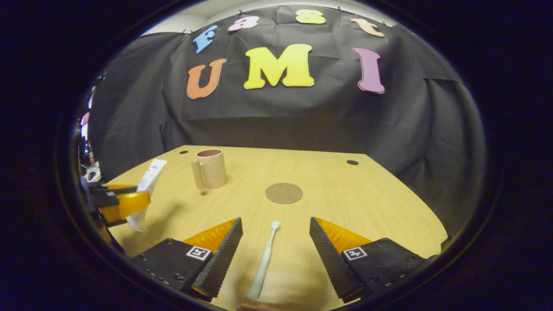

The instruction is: Put the toothbrush and toothpaste on the desktop into the cup, then pick up the cup and place it on the coaster on the desktop.

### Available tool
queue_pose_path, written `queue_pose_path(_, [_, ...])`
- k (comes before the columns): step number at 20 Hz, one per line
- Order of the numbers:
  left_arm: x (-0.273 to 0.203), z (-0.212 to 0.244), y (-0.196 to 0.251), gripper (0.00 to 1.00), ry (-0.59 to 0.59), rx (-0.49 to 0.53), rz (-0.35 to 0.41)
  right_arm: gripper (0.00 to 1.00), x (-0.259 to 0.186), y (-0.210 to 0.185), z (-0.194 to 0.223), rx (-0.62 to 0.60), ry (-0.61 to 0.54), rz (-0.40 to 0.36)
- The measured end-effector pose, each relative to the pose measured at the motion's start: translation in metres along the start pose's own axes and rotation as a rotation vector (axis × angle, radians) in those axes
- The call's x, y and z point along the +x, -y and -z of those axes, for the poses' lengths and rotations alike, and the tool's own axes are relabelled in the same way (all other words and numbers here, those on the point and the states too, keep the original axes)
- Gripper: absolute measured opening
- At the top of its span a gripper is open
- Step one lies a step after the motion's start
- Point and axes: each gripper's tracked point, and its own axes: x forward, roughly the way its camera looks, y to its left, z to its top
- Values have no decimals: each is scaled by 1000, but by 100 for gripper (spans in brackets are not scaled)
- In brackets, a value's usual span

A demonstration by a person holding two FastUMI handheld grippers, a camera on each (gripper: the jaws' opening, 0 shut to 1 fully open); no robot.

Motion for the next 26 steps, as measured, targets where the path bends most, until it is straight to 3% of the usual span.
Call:
queue_pose_path(4, [-14,-32,-7,44,166,-3,-65,95,25,-9,23,-5,-76,7])
queue_pose_path(7, [-20,-38,4,43,197,-27,-29,95,39,-7,38,19,-155,33])
queue_pose_path(9, [-21,-36,6,43,194,-29,-21,83,39,-4,45,46,-194,50])
queue_pose_path(13, [-21,-33,9,44,182,-37,-12,76,43,-1,53,94,-236,57])
queue_pose_path(17, [-14,-23,11,48,151,-55,0,56,42,-2,54,97,-241,50])
queue_pose_path(19, [-14,-22,10,44,150,-59,-1,49,44,-4,56,95,-241,35])
queue_pose_path(20, [-15,-22,10,44,152,-61,-4,30,44,-5,54,97,-235,23])
queue_pose_path(21, [-14,-22,10,44,153,-61,-4,30,43,-4,51,105,-247,13])
queue_pose_path(22, [-14,-23,12,44,153,-60,-1,11,41,-5,50,118,-237,11])
queue_pose_path(24, [-13,-23,13,44,151,-61,4,2,43,-8,55,128,-244,6])
queue_pose_path(26, [-12,-21,11,44,151,-61,2,2,43,-10,53,105,-222,-3])
